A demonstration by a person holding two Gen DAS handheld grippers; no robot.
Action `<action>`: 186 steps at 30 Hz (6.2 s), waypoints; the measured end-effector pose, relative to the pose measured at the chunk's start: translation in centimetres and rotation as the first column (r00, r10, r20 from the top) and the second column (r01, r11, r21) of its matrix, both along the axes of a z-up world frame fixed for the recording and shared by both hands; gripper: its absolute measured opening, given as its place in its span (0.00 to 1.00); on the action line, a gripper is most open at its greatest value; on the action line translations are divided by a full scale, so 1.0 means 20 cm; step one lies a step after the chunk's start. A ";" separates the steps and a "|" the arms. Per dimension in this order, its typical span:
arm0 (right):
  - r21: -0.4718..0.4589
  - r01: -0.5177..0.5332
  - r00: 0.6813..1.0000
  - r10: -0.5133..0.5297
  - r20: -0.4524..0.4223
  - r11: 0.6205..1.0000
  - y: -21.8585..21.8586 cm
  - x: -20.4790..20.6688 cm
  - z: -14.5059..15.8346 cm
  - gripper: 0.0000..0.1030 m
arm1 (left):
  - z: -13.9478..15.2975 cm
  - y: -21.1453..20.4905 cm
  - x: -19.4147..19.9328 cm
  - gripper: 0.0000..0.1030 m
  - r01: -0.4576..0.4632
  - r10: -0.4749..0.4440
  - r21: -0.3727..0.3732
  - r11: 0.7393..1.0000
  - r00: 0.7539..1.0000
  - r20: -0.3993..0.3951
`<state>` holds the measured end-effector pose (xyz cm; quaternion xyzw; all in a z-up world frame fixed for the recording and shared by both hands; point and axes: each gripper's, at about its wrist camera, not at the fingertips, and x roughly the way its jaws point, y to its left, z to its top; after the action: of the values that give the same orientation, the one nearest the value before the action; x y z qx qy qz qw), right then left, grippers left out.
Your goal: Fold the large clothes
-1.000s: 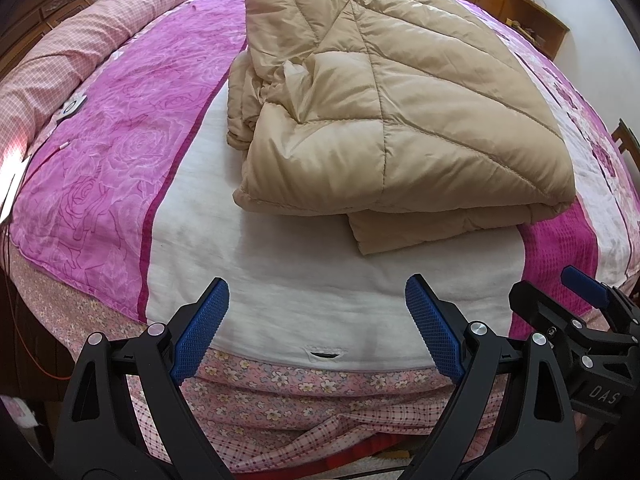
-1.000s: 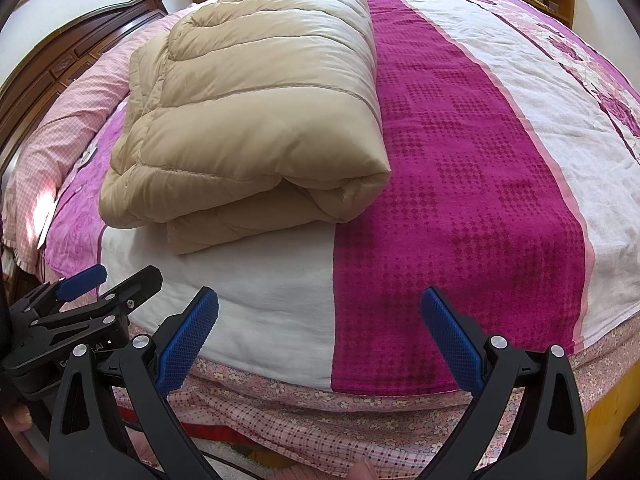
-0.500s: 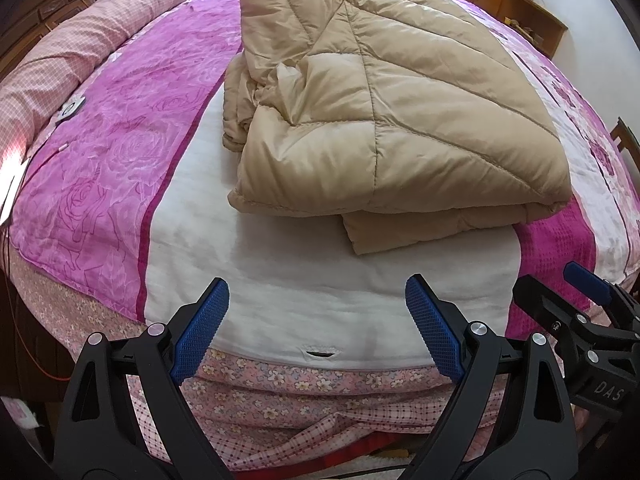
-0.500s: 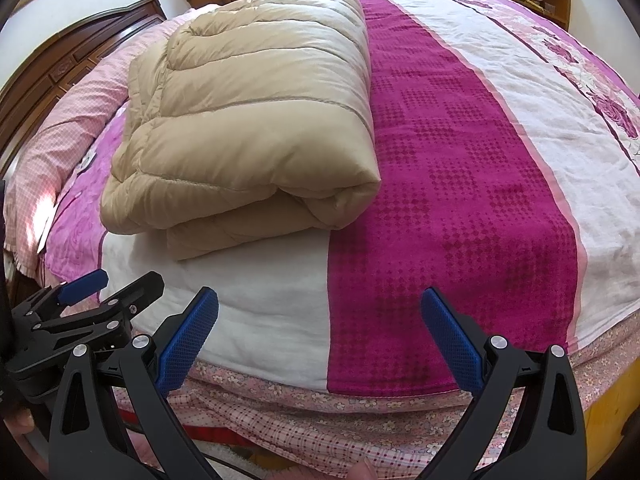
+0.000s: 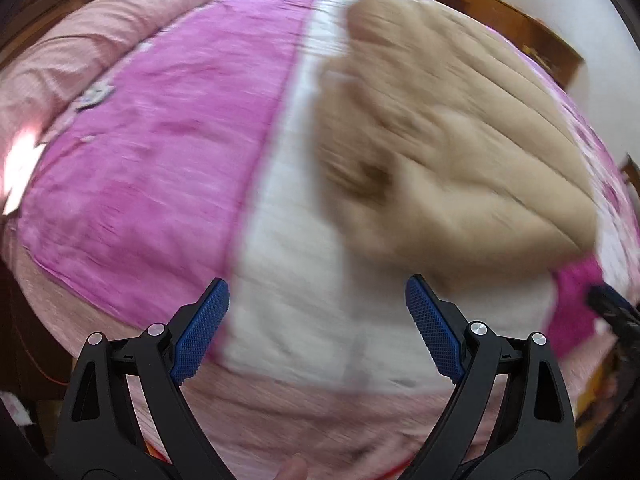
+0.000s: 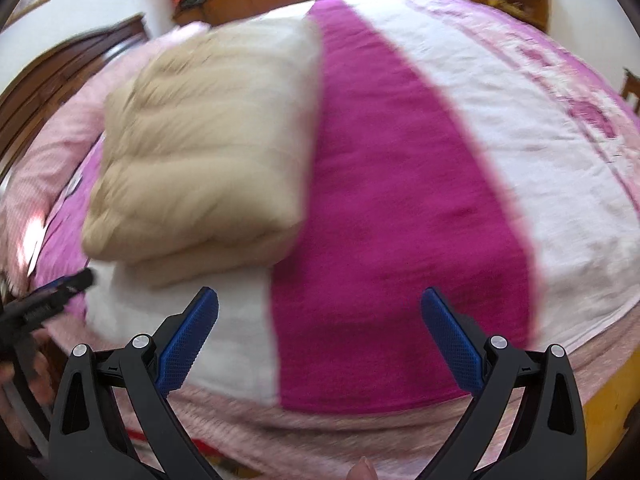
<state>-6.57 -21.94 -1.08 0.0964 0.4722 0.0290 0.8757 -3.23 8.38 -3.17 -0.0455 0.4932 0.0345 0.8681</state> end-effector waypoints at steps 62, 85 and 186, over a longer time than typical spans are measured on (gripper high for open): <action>-0.254 0.507 0.860 -0.505 0.078 0.824 -1.51 0.69 -0.26 0.96 | -0.35 0.99 1.07 0.97 -0.208 0.207 0.087 0.974 0.978 0.024; -0.254 0.507 0.859 -0.505 0.078 0.823 -1.52 0.69 -0.26 0.96 | -0.35 0.99 1.07 0.97 -0.209 0.208 0.087 0.974 0.978 0.024; -0.112 0.093 0.983 -0.073 0.168 0.989 0.06 0.16 0.22 0.96 | 0.31 -0.58 0.18 0.96 0.124 -0.140 0.125 0.984 0.981 0.133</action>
<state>-3.34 -20.65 3.35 0.0607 0.3953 -0.0283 0.9161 0.43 -3.14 2.96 0.0354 0.4293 0.0021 0.9025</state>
